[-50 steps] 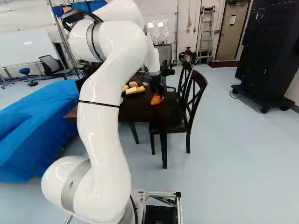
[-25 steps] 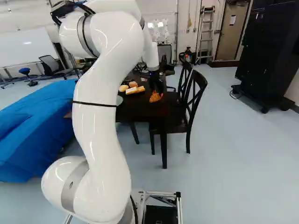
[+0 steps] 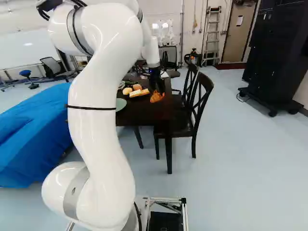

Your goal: Move the croissant to the empty plate

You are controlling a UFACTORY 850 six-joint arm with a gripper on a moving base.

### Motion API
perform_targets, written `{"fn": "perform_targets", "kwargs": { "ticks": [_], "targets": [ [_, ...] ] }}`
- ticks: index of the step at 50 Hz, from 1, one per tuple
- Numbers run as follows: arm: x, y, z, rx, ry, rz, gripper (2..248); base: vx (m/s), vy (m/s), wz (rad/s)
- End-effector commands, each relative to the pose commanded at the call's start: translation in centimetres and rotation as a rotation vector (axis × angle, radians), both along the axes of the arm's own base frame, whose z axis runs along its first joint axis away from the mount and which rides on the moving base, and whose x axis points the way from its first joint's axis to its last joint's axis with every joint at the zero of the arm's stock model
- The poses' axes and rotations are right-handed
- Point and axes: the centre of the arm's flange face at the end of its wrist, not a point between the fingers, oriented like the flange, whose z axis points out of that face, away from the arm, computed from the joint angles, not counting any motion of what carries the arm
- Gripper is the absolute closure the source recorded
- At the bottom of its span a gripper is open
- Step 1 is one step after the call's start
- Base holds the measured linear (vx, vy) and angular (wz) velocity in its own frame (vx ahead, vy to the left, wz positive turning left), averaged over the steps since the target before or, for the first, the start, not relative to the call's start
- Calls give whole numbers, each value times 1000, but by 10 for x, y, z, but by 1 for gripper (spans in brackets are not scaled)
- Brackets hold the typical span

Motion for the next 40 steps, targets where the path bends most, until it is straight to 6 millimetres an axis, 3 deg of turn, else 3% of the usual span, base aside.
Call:
{"fn": "perform_targets", "kwargs": {
  "ticks": [13,40],
  "targets": [
    [-5,19,19,-1,-8,27,142,0,0,0],
    [-6,66,18,1,33,98,142,0,0,0]
  ]
}}
